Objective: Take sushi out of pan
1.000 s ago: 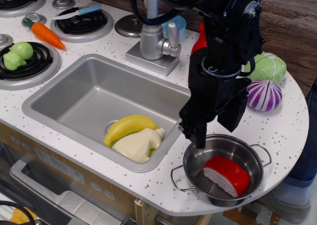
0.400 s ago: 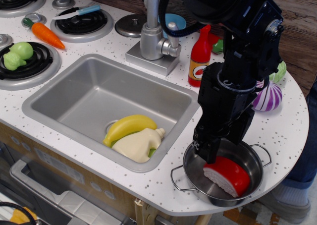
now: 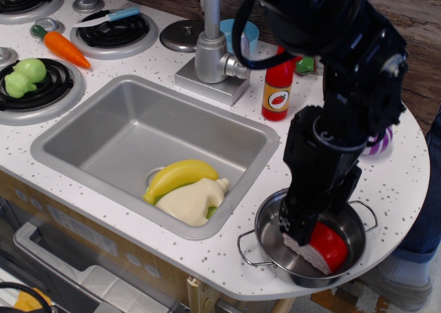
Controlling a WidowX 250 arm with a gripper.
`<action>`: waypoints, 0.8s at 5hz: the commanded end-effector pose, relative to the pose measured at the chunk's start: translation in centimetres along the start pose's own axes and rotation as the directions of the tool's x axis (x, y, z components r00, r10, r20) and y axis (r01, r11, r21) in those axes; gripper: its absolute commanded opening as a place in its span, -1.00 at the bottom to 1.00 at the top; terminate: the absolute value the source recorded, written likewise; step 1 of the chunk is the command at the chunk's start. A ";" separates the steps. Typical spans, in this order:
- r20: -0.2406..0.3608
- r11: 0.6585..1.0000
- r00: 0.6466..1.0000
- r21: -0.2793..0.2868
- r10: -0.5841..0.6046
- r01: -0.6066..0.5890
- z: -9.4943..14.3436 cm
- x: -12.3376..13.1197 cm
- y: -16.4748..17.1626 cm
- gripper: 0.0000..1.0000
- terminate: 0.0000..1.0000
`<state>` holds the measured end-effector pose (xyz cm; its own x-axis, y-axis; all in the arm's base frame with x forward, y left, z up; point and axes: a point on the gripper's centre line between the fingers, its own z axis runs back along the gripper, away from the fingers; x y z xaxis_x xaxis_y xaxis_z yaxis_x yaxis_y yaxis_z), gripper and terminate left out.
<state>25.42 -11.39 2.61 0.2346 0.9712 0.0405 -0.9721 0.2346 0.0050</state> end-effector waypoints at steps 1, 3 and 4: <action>0.020 0.999 0.999 0.022 0.043 -0.043 0.2 -0.6 0.4 1.00 -1.00; 0.024 0.998 0.998 0.026 0.062 -0.062 -0.5 -0.4 0.5 -1.00 -1.00; 0.031 0.999 0.998 0.008 0.048 -0.048 -0.6 0.0 0.5 -1.00 -1.00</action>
<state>24.31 -10.60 1.90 0.2279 0.9717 0.0627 -0.9720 0.2232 0.0734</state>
